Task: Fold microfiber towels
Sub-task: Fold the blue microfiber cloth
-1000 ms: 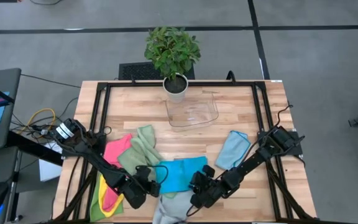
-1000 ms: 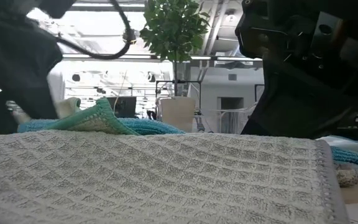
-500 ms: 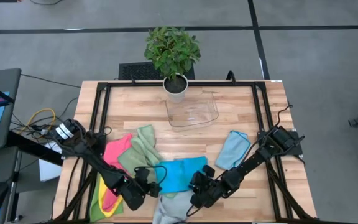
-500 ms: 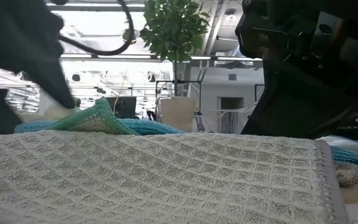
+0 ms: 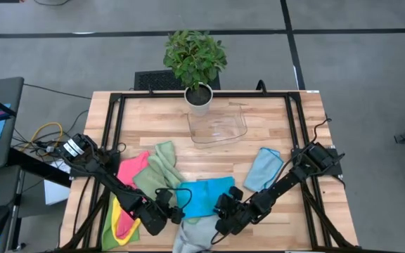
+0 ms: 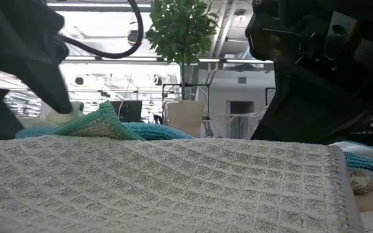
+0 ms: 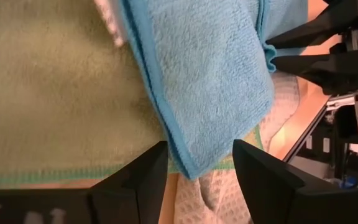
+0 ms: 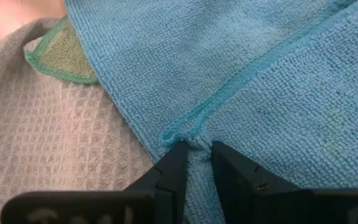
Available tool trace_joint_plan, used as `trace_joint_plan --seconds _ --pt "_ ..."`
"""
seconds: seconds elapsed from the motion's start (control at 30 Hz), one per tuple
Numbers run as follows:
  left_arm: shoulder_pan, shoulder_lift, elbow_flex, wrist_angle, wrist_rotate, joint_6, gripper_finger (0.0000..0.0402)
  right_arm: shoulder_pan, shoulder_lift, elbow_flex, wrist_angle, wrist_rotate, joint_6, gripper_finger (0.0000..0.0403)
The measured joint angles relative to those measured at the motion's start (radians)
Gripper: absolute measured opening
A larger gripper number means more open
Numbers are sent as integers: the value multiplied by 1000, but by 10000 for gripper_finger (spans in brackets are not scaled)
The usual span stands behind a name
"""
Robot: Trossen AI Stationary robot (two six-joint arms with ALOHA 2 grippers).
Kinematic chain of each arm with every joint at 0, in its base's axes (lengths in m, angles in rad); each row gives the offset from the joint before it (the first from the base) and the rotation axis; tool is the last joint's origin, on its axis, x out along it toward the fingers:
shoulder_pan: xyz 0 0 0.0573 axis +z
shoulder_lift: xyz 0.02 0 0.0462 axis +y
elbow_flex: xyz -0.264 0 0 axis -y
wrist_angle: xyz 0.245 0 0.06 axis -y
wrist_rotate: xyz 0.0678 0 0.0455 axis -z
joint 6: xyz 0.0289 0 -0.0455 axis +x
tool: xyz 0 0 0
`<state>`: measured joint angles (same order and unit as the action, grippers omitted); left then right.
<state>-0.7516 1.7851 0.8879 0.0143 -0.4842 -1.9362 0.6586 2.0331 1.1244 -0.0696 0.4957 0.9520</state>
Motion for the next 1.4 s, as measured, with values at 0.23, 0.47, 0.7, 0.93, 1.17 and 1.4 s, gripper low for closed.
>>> trace_joint_plan --seconds 0.23,0.47,0.7,0.93,1.17,1.4 --pt "-2 0 0 11 -7 -25 174 -1 0 0 0 0 -1 100" --pt "15 0 0 12 -10 -8 174 -6 0 0 0 0 -1 100" --pt "-3 19 0 29 15 -21 174 -7 0 0 0 0 -2 100" --pt "-22 43 1 84 -20 -59 174 -8 0 0 -2 1 -9 100" --pt "-9 84 1 151 -24 -40 174 -14 0 0 0 0 -9 100" --pt "-7 98 1 199 -11 -40 173 -15 0 0 2 -1 -9 100"
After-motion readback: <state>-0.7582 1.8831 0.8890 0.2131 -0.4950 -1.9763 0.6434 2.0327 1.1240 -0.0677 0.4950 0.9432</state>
